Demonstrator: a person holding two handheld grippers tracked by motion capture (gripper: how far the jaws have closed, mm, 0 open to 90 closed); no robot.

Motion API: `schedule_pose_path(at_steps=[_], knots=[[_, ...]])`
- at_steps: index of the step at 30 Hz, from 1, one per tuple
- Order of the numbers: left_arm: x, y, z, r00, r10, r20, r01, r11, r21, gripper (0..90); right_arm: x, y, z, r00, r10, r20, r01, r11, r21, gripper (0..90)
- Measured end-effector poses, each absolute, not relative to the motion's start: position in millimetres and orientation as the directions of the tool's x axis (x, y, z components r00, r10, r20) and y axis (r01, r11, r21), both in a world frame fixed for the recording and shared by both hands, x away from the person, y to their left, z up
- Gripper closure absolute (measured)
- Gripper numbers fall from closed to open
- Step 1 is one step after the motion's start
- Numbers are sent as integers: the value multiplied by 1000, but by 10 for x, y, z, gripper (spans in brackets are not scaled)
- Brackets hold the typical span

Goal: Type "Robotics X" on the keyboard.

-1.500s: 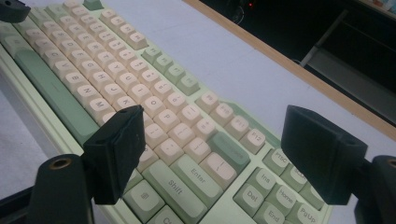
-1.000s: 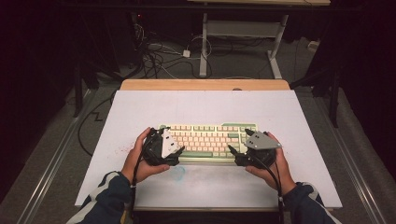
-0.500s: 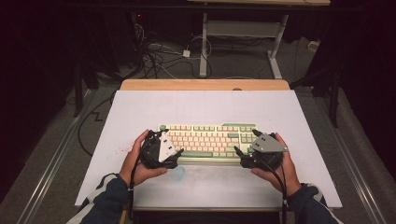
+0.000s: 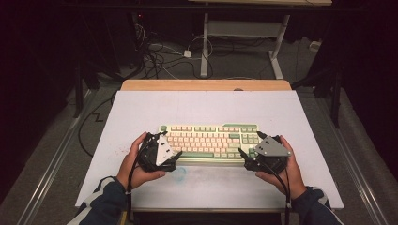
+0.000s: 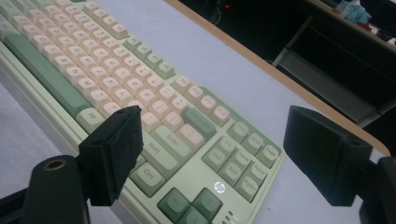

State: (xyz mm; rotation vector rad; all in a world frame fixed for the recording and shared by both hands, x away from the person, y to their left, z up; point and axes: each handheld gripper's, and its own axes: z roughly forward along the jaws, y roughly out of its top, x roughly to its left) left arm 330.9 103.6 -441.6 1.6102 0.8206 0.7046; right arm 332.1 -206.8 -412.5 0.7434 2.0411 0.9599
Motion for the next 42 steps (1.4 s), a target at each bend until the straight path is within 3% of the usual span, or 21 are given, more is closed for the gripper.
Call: schedule_pose_path(at_steps=[42], knots=[[3191, 1461, -4663, 517, 856, 3, 190, -118, 975, 156, 3139, -2616, -4268, -467, 800, -376, 249, 527, 812, 216]])
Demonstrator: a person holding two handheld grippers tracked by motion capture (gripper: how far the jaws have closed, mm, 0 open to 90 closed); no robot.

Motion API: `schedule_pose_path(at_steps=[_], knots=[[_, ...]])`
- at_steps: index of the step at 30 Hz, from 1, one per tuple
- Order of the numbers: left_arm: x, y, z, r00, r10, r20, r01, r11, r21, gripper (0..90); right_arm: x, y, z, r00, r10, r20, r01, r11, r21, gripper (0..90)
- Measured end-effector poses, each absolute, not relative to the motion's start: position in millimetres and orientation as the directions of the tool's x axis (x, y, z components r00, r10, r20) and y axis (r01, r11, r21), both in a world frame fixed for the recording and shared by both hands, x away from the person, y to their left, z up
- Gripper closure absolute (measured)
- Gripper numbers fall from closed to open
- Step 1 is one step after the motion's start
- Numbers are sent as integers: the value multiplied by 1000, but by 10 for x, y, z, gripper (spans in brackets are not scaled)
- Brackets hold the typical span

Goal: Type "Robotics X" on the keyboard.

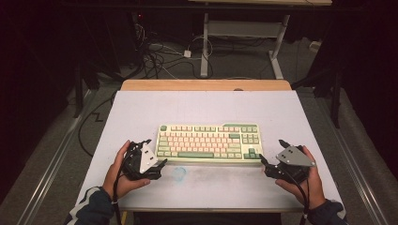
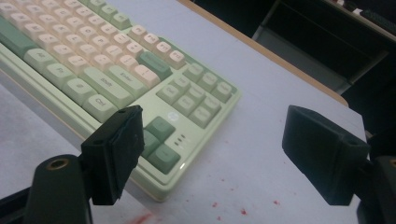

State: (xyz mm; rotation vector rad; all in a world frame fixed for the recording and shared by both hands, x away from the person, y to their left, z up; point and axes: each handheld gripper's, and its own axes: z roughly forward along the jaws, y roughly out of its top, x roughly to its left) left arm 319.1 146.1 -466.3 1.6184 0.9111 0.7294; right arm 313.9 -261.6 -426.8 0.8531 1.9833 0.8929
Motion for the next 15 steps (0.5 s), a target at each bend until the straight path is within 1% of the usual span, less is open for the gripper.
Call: schedule_pose_path(at_steps=[6, 15], knots=[[3185, 1587, -4703, 492, 871, 0, 199, -112, 973, 156, 3119, -2737, -4297, -444, 816, -369, 266, 514, 816, 216], [3166, 1779, -4790, 457, 889, -13, 238, -109, 965, 156, 3089, -2937, -4370, -402, 844, -356, 312, 492, 813, 217]])
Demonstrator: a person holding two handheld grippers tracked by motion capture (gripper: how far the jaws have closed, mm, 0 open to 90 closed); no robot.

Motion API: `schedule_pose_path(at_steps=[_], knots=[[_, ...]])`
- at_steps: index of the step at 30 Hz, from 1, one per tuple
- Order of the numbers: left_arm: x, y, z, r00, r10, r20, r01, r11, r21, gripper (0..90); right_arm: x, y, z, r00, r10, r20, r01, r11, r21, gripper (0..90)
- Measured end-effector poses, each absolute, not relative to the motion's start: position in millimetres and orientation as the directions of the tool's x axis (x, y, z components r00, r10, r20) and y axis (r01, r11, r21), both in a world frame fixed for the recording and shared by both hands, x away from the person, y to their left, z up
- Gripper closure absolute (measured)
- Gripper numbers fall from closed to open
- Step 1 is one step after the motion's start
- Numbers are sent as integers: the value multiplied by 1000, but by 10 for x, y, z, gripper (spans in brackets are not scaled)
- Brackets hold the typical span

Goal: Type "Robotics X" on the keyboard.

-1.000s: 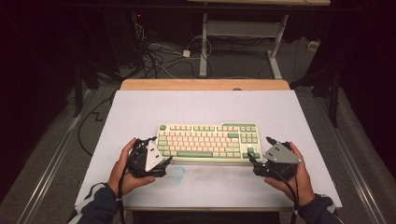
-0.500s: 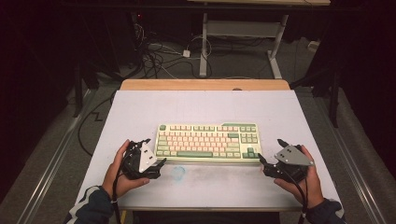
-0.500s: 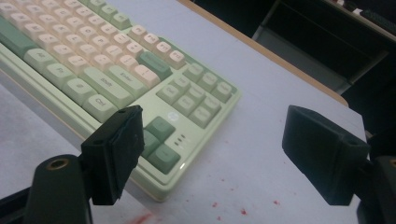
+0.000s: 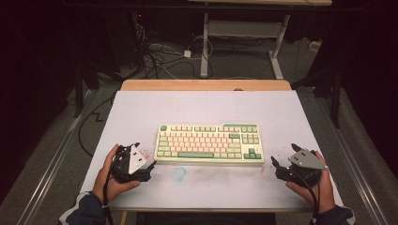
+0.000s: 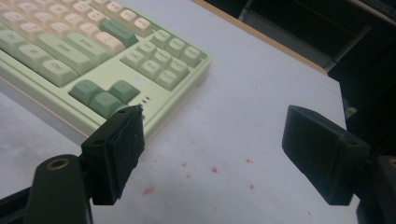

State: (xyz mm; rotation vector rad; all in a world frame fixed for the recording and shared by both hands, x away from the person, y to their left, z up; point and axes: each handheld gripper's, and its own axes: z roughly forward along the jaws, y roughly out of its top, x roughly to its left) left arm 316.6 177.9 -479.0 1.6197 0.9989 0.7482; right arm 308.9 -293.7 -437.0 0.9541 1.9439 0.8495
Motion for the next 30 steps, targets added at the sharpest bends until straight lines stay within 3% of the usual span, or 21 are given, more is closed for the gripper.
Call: schedule_pose_path(at_steps=[12, 30], knots=[[3168, 1910, -4925, 419, 908, -20, 277, -107, 955, 157, 2995, -3216, -4560, -347, 880, -325, 393, 451, 801, 221], [3096, 1899, -4915, 440, 897, -36, 275, -96, 957, 157, 2954, -3157, -4517, -354, 871, -342, 352, 462, 814, 223]])
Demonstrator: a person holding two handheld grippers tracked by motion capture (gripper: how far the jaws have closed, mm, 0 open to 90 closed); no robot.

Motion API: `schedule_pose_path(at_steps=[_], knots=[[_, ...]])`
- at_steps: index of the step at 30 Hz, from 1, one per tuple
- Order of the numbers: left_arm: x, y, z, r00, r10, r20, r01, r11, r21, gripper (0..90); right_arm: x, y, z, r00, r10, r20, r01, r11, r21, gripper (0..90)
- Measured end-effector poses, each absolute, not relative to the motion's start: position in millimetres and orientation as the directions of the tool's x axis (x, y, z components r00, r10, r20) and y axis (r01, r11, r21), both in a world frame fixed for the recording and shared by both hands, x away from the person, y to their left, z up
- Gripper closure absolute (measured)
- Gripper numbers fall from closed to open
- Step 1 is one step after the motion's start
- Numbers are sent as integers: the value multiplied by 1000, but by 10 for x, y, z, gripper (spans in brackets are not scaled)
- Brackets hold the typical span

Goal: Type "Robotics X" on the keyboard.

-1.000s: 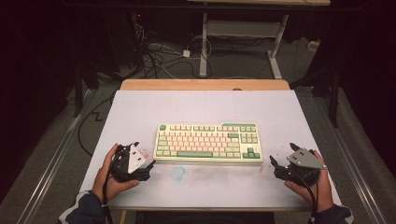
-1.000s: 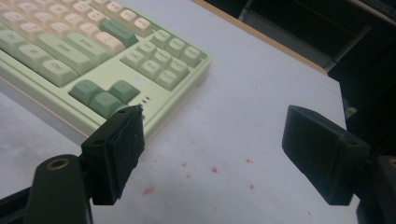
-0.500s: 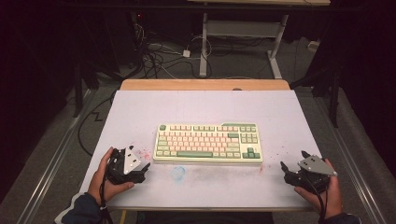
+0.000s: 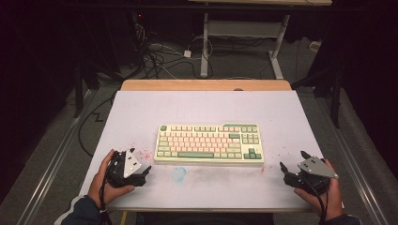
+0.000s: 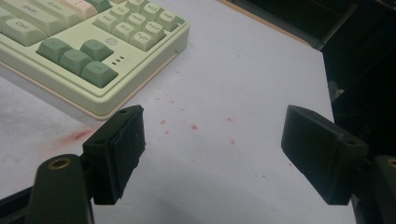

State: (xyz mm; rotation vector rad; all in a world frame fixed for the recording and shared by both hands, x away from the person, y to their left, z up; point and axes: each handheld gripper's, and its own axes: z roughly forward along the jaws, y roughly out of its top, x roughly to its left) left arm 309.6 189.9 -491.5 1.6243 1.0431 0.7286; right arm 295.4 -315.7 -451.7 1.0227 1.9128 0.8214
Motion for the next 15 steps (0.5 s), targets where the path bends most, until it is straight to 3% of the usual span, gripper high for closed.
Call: schedule_pose_path(at_steps=[15], knots=[[3100, 1851, -4915, 452, 891, -36, 280, -104, 954, 157, 2964, -3159, -4526, -356, 873, -333, 356, 457, 815, 223]])
